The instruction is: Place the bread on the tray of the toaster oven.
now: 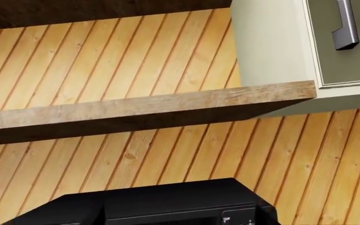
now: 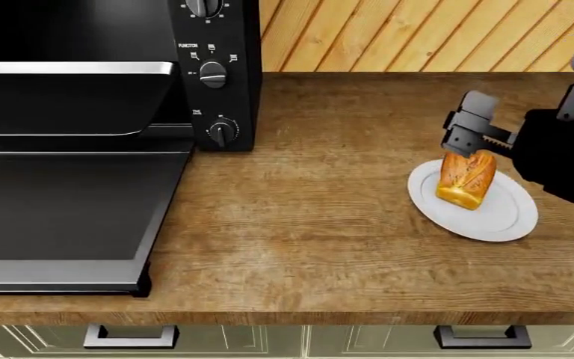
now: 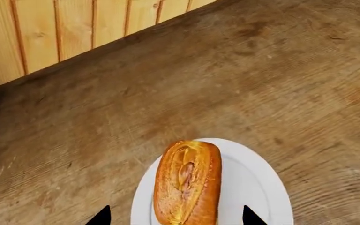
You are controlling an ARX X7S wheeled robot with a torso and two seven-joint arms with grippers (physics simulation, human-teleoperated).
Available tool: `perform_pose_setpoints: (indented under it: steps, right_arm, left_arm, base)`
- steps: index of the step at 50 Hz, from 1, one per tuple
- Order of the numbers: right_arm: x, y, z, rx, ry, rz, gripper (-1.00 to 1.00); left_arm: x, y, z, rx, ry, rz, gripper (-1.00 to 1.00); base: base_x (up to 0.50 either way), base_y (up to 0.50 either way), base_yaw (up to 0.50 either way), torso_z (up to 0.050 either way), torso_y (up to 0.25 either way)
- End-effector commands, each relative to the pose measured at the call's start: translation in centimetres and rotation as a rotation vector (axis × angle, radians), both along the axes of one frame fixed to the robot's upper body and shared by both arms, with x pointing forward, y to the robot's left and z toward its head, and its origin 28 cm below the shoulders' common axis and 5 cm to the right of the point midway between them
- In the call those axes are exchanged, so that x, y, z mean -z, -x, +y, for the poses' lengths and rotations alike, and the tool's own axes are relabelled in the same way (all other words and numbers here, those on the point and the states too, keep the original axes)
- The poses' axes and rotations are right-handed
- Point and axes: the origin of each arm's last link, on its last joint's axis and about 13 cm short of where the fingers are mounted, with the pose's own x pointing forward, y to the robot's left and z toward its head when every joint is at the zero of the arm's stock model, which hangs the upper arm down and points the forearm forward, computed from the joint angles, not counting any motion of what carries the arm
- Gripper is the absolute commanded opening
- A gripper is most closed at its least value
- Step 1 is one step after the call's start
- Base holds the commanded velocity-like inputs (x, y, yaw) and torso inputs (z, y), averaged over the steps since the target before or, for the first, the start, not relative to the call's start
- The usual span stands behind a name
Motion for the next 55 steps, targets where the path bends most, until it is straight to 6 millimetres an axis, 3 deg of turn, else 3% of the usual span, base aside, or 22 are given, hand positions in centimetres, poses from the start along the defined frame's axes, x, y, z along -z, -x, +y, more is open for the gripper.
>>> perform_pose_setpoints:
  steps: [1,4,10,31,43,55]
  right_arm:
    - [0.8,-1.2,0.8,0.074,0.04,0.003,1.0]
    - [1.2,-1.7,1.4,0.1,0.055,0.116,1.0]
    - [1.0,-2.2,1.7,0.131,0.025,0.145,1.0]
    - [2.1,-5.2,3.0,0.123,0.017,0.142,1.0]
    - [4.2,-6.5,3.5,0.198,0.092,0.2,1.0]
    - [5.9,-7.1,5.0,0.068,0.119,0.286,1.0]
  left_arm:
    - [0.9,-0.1,0.5,-0.004,0.017,0.008,1.0]
    - [1.0,-0.1,0.6,-0.007,0.019,0.008,1.0]
    - [1.2,-0.2,0.6,-0.006,0.021,0.01,1.0]
    - [2.0,-0.3,1.0,-0.016,0.031,0.025,1.0]
    - [2.3,-0.3,1.3,-0.022,0.038,0.028,1.0]
    - [2.6,-0.3,1.2,-0.015,0.035,0.027,1.0]
  base:
    - [0.0,0.0,0.0,0.0,0.0]
    - [0.0,0.0,0.0,0.0,0.0]
    - [0.0,0.0,0.0,0.0,0.0]
    - [0.0,0.0,0.0,0.0,0.0]
    - [0.0,0.0,0.0,0.0,0.0]
    - [0.0,0.0,0.0,0.0,0.0]
